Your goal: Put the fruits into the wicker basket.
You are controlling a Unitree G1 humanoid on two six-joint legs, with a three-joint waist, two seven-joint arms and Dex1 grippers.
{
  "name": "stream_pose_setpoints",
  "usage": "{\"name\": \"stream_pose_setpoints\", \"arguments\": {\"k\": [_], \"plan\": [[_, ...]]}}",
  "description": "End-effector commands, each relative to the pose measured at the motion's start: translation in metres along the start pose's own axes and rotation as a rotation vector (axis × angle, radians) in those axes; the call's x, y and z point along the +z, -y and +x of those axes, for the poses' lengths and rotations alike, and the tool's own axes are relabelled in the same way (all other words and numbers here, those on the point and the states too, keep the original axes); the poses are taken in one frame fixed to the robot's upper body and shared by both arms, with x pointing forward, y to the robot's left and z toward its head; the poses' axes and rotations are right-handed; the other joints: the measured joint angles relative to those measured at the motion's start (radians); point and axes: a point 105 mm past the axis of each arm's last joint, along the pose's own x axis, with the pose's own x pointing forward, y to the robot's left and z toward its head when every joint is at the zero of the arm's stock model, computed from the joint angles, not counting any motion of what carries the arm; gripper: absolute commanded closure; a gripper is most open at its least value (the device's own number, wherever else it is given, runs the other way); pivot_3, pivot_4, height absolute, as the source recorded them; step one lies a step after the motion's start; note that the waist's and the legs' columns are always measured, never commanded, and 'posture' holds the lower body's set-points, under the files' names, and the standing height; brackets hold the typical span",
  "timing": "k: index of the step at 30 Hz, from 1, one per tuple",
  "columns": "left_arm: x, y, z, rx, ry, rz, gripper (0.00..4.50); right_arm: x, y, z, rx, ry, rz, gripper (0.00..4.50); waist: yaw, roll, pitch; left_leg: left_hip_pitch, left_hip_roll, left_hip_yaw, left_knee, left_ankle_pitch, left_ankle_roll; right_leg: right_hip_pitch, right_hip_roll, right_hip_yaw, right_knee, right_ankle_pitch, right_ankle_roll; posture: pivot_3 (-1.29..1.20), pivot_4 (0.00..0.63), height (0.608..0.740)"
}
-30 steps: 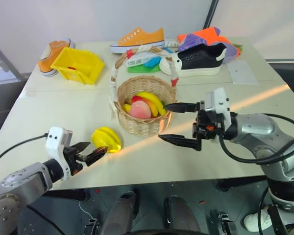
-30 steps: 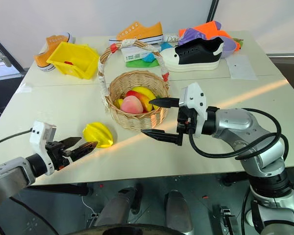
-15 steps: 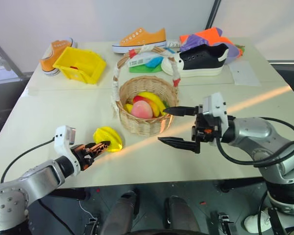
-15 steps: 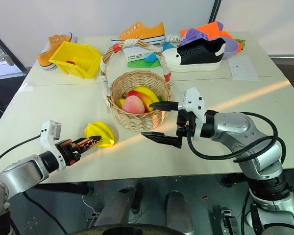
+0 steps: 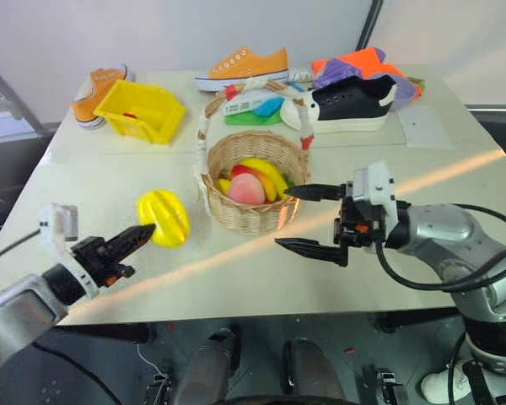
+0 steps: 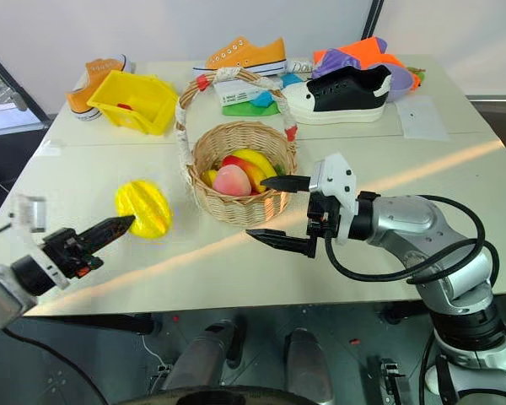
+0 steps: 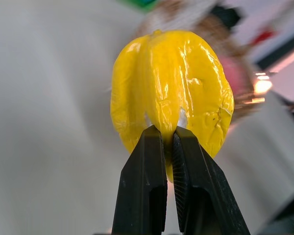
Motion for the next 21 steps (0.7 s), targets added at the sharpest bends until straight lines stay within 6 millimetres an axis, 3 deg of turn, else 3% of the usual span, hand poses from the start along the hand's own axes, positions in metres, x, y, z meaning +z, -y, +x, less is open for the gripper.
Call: {"name": "stream_pose_setpoints", "arguments": {"k": [1,5,9,13,17,20,21], "plan": [[0.017,0.037,0.007,-0.170,0.040,0.072,4.48,0.009,0.006,-0.005,-0.022,0.013,-0.058,0.00,-0.001,0.000,0.000,0.000,0.000,0.000,0.000,0.000,0.000,0.000,0.000,0.000,0.000,0.000,0.000,0.00,0.150,0.740],[0.026,0.055,0.043,-0.219,0.044,0.160,4.48,0.010,0.008,-0.005,-0.033,0.014,-0.068,0.00,0.001,0.001,0.000,0.000,0.000,0.001,0.000,0.000,0.000,0.000,-0.001,0.000,-0.001,0.000,0.000,0.00,0.150,0.740],[0.033,0.052,0.101,-0.158,0.041,0.219,4.48,0.011,0.009,-0.005,-0.045,0.016,-0.074,0.00,0.001,0.000,0.000,0.000,-0.001,0.001,0.002,0.000,0.000,0.003,-0.002,-0.001,-0.002,0.001,0.000,0.00,0.150,0.740],[0.036,0.047,0.129,-0.140,0.038,0.182,4.48,0.011,0.008,-0.005,-0.054,0.015,-0.074,0.00,-0.009,-0.001,0.000,0.000,-0.002,0.001,0.002,0.000,0.001,0.004,0.000,0.000,-0.001,0.001,0.001,0.00,0.150,0.740],[0.032,0.049,0.138,-0.174,0.022,0.223,2.76,0.011,0.009,-0.006,-0.086,0.016,-0.078,0.00,-0.008,-0.001,0.001,-0.001,-0.001,0.000,-0.001,0.002,0.003,0.000,0.001,0.001,0.002,0.002,0.004,0.00,0.150,0.740],[0.038,0.054,0.130,-0.225,0.053,0.219,1.37,0.012,0.016,-0.008,-0.132,0.022,-0.068,0.00,-0.005,-0.001,0.001,-0.002,-0.001,0.000,-0.001,0.002,0.002,0.000,0.001,0.001,0.002,0.002,0.005,0.00,0.150,0.740],[0.038,0.056,0.124,-0.250,0.062,0.224,1.37,0.012,0.019,-0.009,-0.150,0.025,-0.059,0.00,-0.006,-0.001,0.001,-0.002,-0.001,0.000,0.000,0.002,0.002,0.000,0.001,0.001,0.002,0.002,0.004,0.00,0.150,0.740]]}}
